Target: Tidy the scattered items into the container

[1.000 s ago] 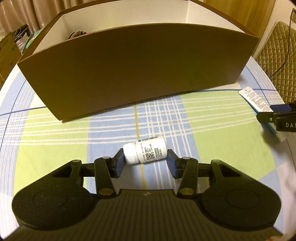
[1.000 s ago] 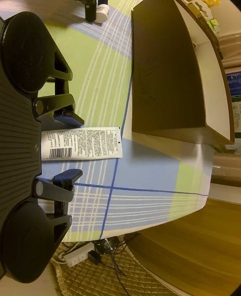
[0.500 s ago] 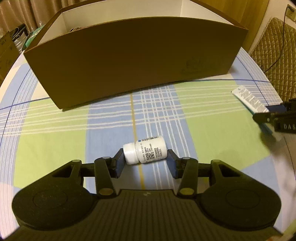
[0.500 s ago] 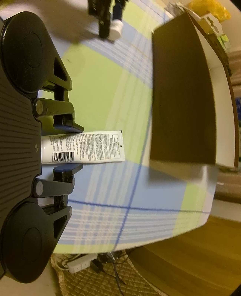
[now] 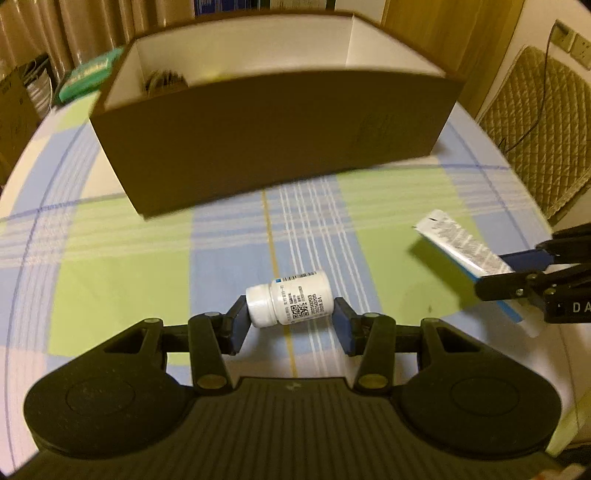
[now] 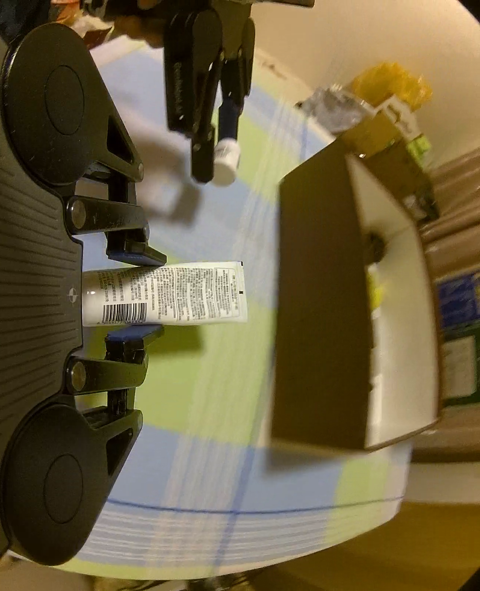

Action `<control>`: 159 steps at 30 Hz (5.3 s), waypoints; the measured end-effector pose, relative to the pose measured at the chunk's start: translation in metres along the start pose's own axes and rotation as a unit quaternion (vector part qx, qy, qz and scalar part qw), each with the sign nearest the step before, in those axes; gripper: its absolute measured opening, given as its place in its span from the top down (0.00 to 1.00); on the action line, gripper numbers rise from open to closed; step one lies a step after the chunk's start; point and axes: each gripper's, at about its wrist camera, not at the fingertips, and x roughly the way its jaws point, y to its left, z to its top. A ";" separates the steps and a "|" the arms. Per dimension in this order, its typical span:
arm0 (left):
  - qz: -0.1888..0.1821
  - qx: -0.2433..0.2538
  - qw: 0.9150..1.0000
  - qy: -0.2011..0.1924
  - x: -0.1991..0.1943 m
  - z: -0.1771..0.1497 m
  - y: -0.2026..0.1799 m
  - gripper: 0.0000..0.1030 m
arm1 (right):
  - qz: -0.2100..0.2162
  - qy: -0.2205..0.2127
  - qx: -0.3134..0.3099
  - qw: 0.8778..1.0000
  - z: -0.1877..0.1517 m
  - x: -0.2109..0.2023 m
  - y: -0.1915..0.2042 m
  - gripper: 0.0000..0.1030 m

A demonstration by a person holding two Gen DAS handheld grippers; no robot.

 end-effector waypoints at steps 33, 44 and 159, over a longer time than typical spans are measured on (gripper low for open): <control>0.053 0.023 0.995 -0.083 0.030 0.190 0.074 0.59 | -0.151 -0.076 0.043 0.985 0.190 0.070 -0.058 0.70; 0.043 0.042 0.998 -0.022 0.070 0.189 0.080 0.59 | -0.165 -0.054 0.036 0.984 0.187 0.089 -0.067 0.70; 0.124 -0.067 0.979 -0.146 -0.143 0.067 0.007 0.01 | -0.106 -0.139 -0.052 0.983 0.046 -0.070 0.051 0.02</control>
